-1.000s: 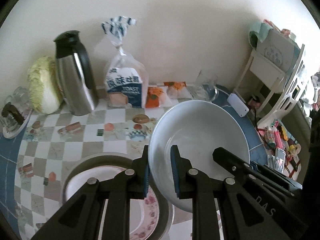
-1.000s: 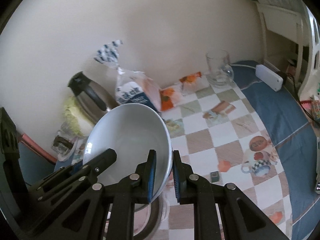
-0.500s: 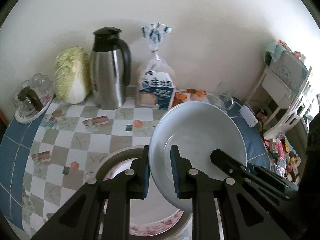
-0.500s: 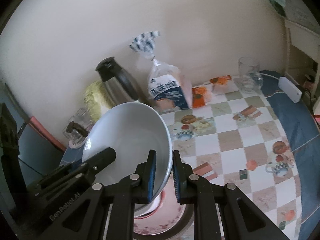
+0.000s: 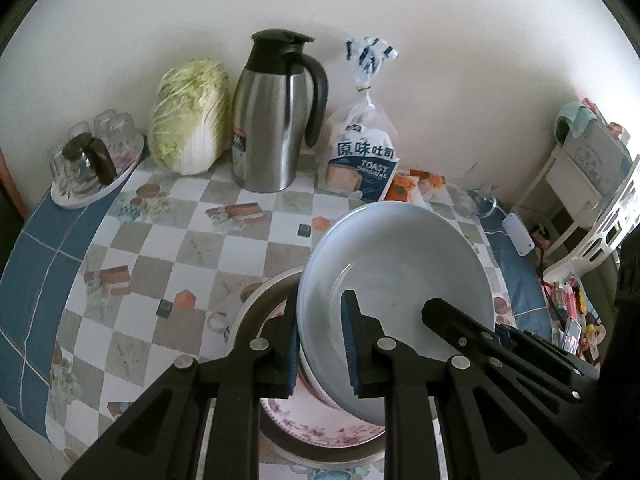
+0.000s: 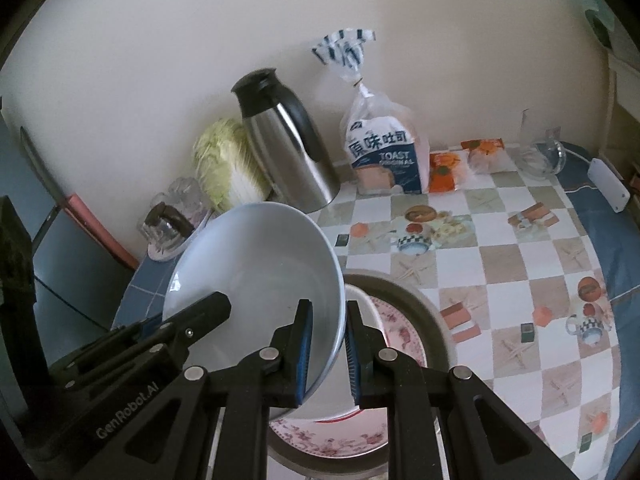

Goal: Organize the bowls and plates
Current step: 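Lift the white round bowl with both tools and carry it over the basin, then lower the round bowl into the square bowl inside the basin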

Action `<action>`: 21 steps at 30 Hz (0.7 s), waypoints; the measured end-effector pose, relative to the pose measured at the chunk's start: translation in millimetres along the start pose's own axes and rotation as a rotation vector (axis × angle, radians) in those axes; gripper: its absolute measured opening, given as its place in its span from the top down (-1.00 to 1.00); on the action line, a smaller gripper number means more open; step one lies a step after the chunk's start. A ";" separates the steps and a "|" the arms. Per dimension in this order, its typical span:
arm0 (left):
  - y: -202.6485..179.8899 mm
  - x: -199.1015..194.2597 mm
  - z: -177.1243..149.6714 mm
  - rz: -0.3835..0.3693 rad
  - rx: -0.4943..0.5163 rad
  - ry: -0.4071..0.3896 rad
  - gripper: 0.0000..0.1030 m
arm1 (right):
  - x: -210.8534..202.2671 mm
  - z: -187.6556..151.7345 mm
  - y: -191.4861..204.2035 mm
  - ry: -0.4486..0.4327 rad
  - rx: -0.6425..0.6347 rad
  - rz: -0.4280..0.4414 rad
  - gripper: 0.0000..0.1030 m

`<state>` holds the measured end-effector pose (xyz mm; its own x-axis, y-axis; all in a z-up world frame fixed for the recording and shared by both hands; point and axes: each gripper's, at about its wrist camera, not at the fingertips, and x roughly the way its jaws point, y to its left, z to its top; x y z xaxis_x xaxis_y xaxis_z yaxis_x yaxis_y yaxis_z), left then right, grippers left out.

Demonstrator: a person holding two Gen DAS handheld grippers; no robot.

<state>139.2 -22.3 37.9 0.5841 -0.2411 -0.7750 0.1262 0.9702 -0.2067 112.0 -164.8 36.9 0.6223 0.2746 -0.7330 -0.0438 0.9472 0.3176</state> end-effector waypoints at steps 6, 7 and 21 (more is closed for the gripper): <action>6.3 5.0 -1.5 -0.002 -0.016 0.019 0.61 | 6.4 -2.5 7.5 0.022 -0.020 -0.018 0.67; 6.5 5.5 -1.7 -0.002 -0.016 0.021 0.61 | 7.4 -2.6 7.4 0.025 -0.019 -0.019 0.66; -0.6 38.3 -15.0 0.027 0.018 0.122 0.61 | 31.7 -10.1 -9.2 0.102 -0.005 -0.064 0.66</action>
<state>149.4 -32.4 -0.6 0.4855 -0.2146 -0.8475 0.1265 0.9764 -0.1748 124.2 -163.1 4.7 0.5409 0.2291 -0.8093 -0.0110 0.9640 0.2655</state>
